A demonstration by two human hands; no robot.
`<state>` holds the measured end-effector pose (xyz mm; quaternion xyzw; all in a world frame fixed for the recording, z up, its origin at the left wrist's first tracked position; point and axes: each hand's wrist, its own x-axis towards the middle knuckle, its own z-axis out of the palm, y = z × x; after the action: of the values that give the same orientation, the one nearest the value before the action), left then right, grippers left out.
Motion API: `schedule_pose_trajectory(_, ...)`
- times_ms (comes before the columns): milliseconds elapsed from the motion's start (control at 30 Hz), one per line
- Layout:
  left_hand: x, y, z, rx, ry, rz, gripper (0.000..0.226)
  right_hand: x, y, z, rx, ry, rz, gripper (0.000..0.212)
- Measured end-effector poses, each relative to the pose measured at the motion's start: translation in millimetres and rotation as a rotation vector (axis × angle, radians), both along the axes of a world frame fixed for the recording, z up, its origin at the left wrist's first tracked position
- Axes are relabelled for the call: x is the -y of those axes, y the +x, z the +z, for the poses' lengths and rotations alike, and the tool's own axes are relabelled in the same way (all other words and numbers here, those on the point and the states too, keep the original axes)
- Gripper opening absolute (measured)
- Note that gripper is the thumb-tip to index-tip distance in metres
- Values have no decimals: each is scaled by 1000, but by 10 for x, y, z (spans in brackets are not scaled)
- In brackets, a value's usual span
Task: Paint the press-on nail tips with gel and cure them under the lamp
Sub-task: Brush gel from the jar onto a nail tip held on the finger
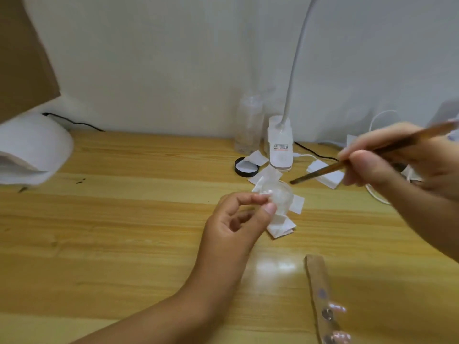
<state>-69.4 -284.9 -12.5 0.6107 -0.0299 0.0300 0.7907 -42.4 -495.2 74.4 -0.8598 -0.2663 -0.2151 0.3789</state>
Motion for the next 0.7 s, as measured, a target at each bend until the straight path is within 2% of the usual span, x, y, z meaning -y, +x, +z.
schedule_pose_trajectory(67,-10,34,-15,-64,-16,47,12,-143,36,-9,89,-87,4,15)
schedule_pose_trajectory(133,-5,65,-16,-106,-57,40,9,-262,89,-31,38,-136,23,8)
schedule_pose_trajectory(233,9,89,-32,-109,-55,20,11,-345,194,-103,-96,-273,-10,16)
schedule_pose_trajectory(367,9,100,-65,-92,-20,2,14,-383,246,-196,-149,-393,-16,25)
schedule_pose_trajectory(533,25,105,-71,-95,-9,19,14,-339,261,-211,-226,-213,21,21)
schedule_pose_trajectory(600,18,93,-55,-94,-13,29,14,-286,258,-214,-266,-38,24,28)
schedule_pose_trajectory(700,-10,76,-50,-92,27,28,19,-112,239,-272,-278,269,0,25)
